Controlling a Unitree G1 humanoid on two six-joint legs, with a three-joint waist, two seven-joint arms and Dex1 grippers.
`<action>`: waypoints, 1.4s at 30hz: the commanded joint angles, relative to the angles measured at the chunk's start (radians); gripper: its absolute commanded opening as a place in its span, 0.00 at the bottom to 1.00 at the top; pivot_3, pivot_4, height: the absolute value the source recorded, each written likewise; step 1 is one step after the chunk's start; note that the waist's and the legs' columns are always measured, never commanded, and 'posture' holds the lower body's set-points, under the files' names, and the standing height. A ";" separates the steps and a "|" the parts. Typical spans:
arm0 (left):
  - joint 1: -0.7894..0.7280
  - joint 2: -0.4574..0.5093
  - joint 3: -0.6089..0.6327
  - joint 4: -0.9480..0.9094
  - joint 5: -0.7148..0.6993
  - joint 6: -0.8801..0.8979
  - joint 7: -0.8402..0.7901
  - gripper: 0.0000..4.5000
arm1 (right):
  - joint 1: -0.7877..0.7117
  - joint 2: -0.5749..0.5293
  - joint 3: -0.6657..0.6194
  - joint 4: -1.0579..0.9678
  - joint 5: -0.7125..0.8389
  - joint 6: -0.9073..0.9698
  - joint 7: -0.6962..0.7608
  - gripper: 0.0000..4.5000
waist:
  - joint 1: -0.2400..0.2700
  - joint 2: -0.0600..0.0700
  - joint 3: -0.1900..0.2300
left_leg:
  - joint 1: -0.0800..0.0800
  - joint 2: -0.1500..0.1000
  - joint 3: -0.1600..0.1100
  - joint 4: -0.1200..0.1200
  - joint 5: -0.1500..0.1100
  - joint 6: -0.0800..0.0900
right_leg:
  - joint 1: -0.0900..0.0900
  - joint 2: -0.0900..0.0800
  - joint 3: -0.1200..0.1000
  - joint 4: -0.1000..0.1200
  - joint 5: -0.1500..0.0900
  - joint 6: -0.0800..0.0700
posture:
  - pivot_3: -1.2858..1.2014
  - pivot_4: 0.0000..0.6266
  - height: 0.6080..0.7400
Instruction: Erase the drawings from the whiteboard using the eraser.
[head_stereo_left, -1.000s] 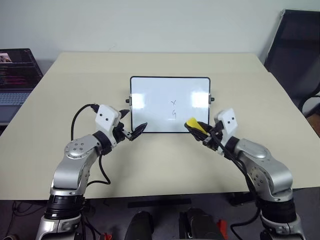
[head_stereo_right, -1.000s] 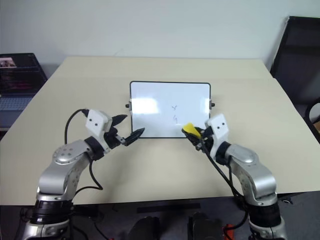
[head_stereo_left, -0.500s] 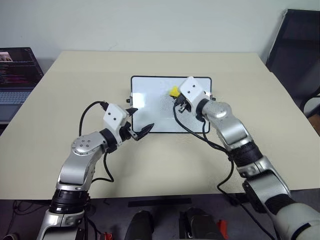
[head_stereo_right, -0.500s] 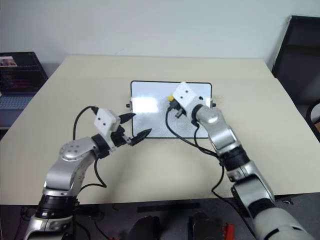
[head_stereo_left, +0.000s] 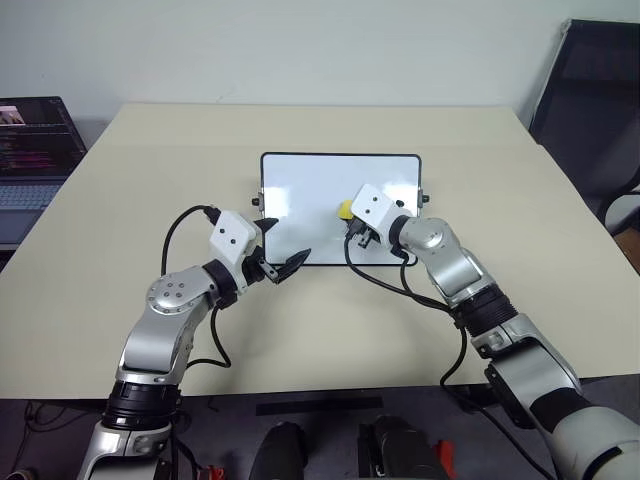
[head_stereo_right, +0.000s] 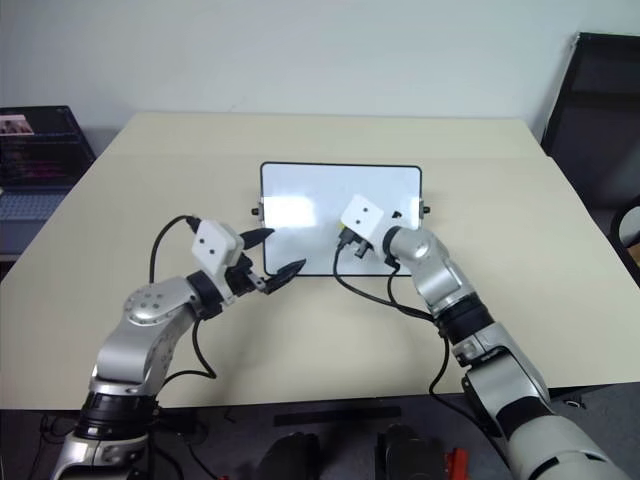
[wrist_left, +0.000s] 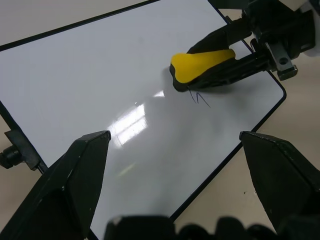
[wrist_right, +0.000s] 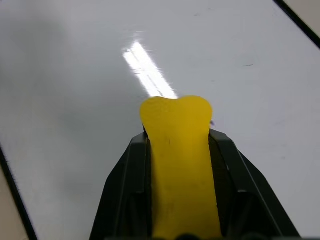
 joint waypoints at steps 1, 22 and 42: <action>-0.009 0.001 -0.003 -0.041 -0.004 -0.002 -0.001 1.00 | -0.042 -0.014 -0.066 0.032 -0.018 -0.001 -0.061 0.25 | 0.000 0.000 0.000 | 0.000 0.000 0.000 0.000 0.000 0.000 | 0.000 0.000 0.000 0.000 0.000 0.000 | 0.52 0.24 1.00; -0.011 -0.008 -0.015 -0.086 -0.011 0.043 0.015 1.00 | -0.020 0.040 -0.107 -0.039 0.008 0.029 -0.045 0.25 | -0.001 0.000 0.000 | 0.000 0.000 0.000 0.000 0.000 0.000 | 0.000 0.000 0.000 0.000 0.000 0.000 | 0.52 0.24 1.00; 0.095 0.034 0.089 -0.090 -0.075 0.023 -0.018 1.00 | 0.572 0.009 -0.363 -0.954 0.528 0.544 0.086 0.25 | 0.001 0.000 0.000 | -0.002 0.000 -0.001 -0.001 -0.001 0.000 | 0.000 -0.001 -0.001 -0.002 -0.002 0.002 | 0.52 0.24 1.00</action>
